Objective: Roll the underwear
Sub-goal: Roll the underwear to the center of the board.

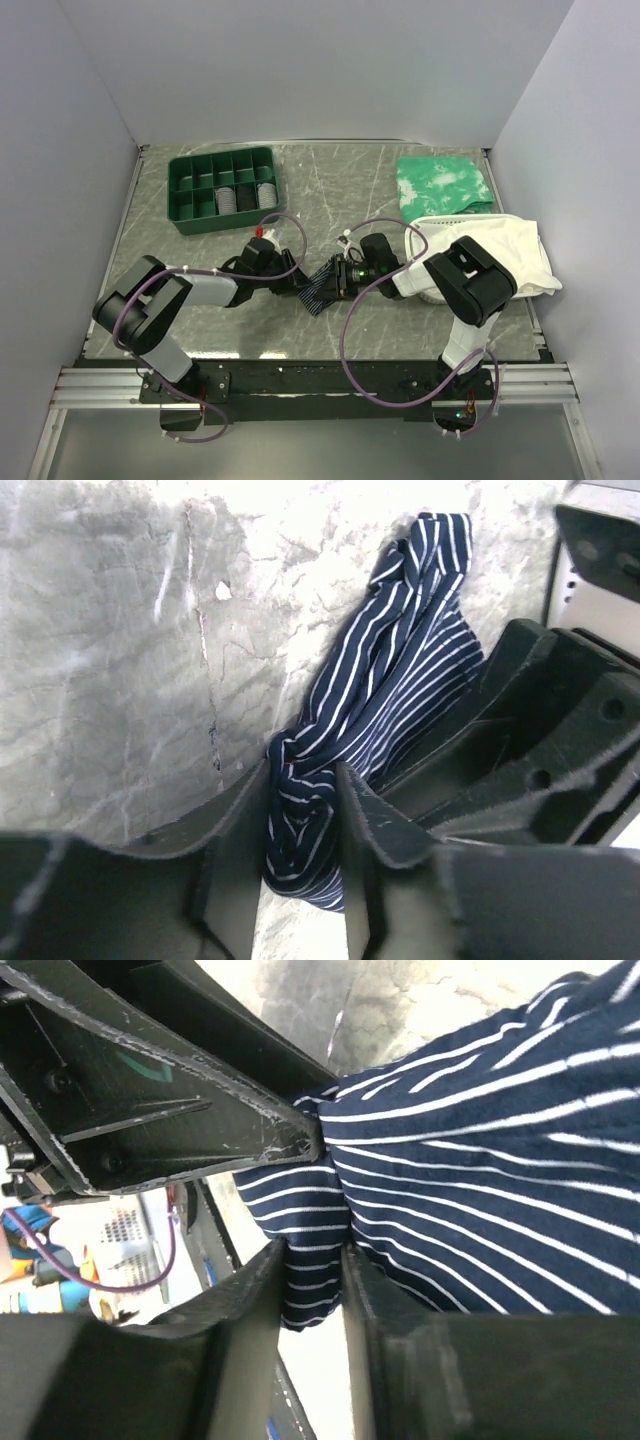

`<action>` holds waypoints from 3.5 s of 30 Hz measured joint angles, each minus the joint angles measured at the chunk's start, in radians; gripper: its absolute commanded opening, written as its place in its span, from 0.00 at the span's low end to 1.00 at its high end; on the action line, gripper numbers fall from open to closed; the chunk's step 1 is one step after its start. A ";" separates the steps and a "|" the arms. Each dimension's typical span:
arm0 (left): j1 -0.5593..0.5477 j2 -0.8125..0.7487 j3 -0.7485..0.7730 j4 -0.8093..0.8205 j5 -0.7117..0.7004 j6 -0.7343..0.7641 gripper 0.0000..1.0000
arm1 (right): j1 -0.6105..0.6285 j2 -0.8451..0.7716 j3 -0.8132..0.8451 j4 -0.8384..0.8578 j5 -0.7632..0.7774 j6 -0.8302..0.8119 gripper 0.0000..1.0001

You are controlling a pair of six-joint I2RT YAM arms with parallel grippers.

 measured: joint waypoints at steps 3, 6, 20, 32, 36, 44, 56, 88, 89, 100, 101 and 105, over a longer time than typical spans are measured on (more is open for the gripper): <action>-0.007 0.006 0.028 -0.052 -0.012 0.013 0.27 | 0.000 -0.031 0.007 -0.053 0.020 -0.019 0.48; -0.013 0.013 0.058 -0.095 -0.014 0.029 0.24 | 0.000 -0.093 0.009 -0.124 0.059 -0.052 0.52; -0.027 -0.024 0.151 -0.357 -0.085 0.085 0.20 | 0.001 -0.563 0.011 -0.479 0.436 -0.233 0.58; -0.027 -0.138 0.128 -0.564 -0.195 0.050 0.20 | 0.247 -0.494 0.140 -0.639 0.645 -0.346 0.59; -0.027 -0.145 0.135 -0.605 -0.203 0.045 0.22 | 0.394 -0.449 0.200 -0.653 0.738 -0.385 0.60; -0.027 -0.113 0.196 -0.697 -0.208 0.057 0.23 | 0.538 -0.299 0.286 -0.705 0.871 -0.446 0.64; -0.018 -0.099 0.210 -0.708 -0.187 0.073 0.23 | 0.598 -0.160 0.361 -0.695 0.948 -0.472 0.67; 0.040 -0.106 0.180 -0.676 -0.118 0.082 0.53 | 0.599 -0.058 0.338 -0.549 0.954 -0.409 0.06; 0.043 -0.111 0.178 -0.676 -0.117 0.077 0.61 | 0.599 -0.064 0.328 -0.540 0.948 -0.408 0.06; 0.103 -0.220 0.174 -0.688 -0.193 0.064 0.74 | 0.562 -0.124 0.218 -0.435 0.758 -0.339 0.07; 0.108 -0.232 0.174 -0.688 -0.199 0.062 0.74 | 0.547 -0.129 0.202 -0.413 0.727 -0.325 0.08; 0.118 -0.282 0.155 -0.673 -0.215 0.054 0.74 | 0.464 -0.134 0.136 -0.312 0.591 -0.262 0.09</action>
